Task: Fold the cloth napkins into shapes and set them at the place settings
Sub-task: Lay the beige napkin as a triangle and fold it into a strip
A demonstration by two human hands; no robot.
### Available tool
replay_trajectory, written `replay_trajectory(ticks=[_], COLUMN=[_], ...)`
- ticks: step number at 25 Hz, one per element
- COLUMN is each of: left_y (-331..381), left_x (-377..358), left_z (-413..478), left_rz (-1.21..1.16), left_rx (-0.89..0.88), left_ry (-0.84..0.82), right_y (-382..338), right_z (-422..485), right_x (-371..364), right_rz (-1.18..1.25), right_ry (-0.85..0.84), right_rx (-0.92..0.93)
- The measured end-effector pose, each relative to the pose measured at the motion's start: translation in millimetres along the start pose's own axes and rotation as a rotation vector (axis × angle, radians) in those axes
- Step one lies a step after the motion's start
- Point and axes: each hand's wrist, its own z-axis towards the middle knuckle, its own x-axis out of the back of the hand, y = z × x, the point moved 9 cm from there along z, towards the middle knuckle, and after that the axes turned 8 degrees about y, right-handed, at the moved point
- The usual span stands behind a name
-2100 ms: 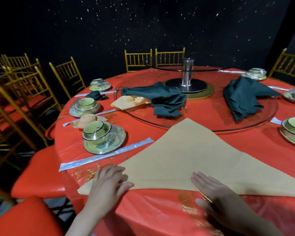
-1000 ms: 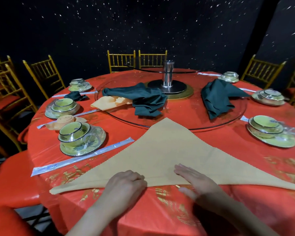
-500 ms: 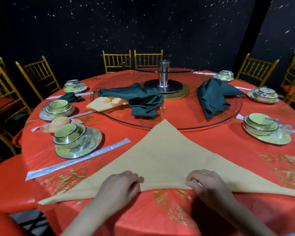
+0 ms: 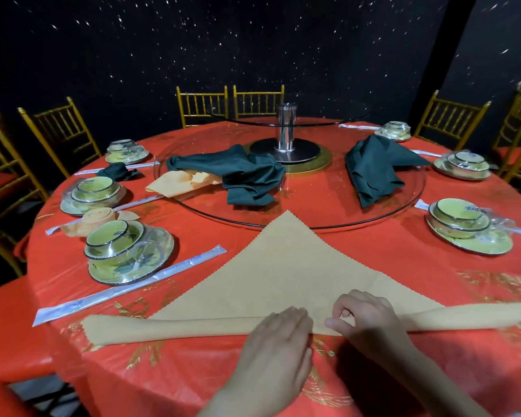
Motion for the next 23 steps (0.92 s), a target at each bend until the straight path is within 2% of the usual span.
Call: replay_trajectory(ticks=[3, 5, 7, 10, 16, 20, 21, 23], left_y=[10.9, 4.4, 4.0, 3.9, -0.2, -0.2, -0.3, 0.5], left_x=[-25.6, -28.1, -28.4, -30.3, -33.9, -31.7, -31.7, -32.1], left_z=[-2.4, -1.1, 0.5, 0.6, -4.0, -2.5, -2.0, -1.3], left_rz=[0.015, 0.037, 0.054, 0.023, 0.020, 0.028, 0.026, 0.019], left_rx=[0.069, 0.123, 0.127, 0.142, 0.121, 0.105, 0.103, 0.097], left_ry=[-0.124, -0.169, -0.176, -0.172, -0.220, -0.181, -0.170, -0.157], right_y=[0.0, -6.4, -19.1, -21.3, 43.0, 78.4, 84.3, 101.1], right_z=[-0.9, -6.5, -23.5, -53.1, -58.4, -54.8, -51.8, -45.0], right_x=[-2.9, 10.5, 18.1, 6.0, 17.7, 33.9, 44.9, 75.9], right_rz=[0.024, 0.027, -0.002, -0.127, -0.326, -0.155, -0.103, -0.101], right_ry=[-0.076, 0.063, 0.156, 0.049, -0.095, -0.118, -0.075, 0.140], right_rx=[-0.053, 0.008, 0.155, 0.253, 0.121, 0.099, 0.077, 0.033])
